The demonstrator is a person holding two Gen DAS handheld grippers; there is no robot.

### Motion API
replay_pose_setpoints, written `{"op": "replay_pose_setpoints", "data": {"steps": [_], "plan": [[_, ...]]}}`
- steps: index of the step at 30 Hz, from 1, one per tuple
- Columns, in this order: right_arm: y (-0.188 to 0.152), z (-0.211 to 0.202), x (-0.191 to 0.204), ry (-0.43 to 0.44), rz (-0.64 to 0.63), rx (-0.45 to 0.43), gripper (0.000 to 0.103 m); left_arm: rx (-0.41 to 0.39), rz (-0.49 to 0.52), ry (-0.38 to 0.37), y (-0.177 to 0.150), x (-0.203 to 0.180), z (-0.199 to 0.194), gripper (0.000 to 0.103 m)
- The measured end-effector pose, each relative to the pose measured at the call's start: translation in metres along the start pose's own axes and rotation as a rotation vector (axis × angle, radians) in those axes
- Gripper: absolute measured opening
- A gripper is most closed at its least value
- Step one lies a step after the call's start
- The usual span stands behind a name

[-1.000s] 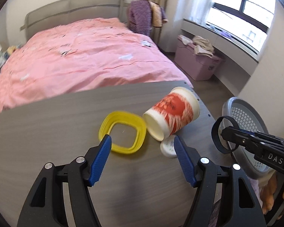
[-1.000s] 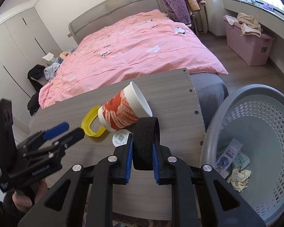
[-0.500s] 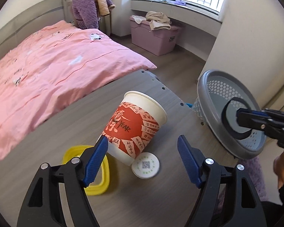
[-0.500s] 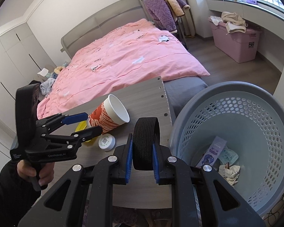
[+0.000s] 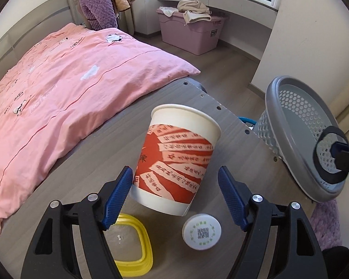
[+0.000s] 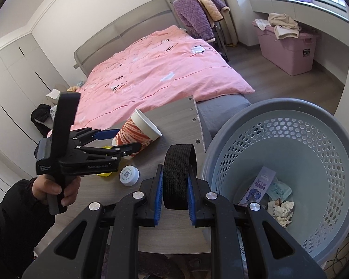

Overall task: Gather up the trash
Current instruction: 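Grasp the red-and-white paper cup with the left gripper while the right gripper holds the band, then carry the paper cup and black band over the grey basket with both grippers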

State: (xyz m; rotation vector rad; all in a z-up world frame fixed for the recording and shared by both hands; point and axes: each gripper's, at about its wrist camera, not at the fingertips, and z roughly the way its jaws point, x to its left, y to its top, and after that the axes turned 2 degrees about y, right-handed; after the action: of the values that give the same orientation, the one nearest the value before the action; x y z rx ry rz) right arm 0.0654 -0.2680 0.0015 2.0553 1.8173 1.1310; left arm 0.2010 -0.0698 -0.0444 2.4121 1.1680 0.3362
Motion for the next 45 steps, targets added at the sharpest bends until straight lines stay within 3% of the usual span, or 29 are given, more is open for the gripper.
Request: {"op": "replay_pose_setpoints", "data": {"steps": [4,7,11,16,21,32,45], "plan": [[-0.001,-0.004,-0.003,-0.006,0.005,-0.007,0.018,0.007,-0.022,-0.013,0.003,0.001,0.008,0.072],[-0.002,-0.005,-0.005,-0.009,0.008,-0.008,0.018,0.016,-0.056,-0.03,0.005,0.005,0.015,0.06],[-0.003,-0.006,-0.006,-0.011,0.013,-0.009,0.018,0.009,-0.102,-0.05,0.005,0.007,0.015,0.06],[-0.003,-0.007,-0.008,-0.012,0.017,-0.013,0.018,-0.037,-0.179,-0.046,-0.004,0.007,0.002,0.06],[-0.005,-0.012,-0.011,-0.021,0.021,-0.019,0.018,-0.109,-0.19,-0.007,-0.02,-0.008,-0.022,0.06],[-0.01,-0.035,-0.031,-0.066,0.027,-0.052,0.018,-0.205,-0.228,0.007,-0.04,-0.069,-0.066,0.06],[-0.024,-0.065,-0.085,-0.151,0.055,-0.086,0.018,-0.232,-0.207,-0.024,-0.013,-0.162,-0.07,0.06]]}}
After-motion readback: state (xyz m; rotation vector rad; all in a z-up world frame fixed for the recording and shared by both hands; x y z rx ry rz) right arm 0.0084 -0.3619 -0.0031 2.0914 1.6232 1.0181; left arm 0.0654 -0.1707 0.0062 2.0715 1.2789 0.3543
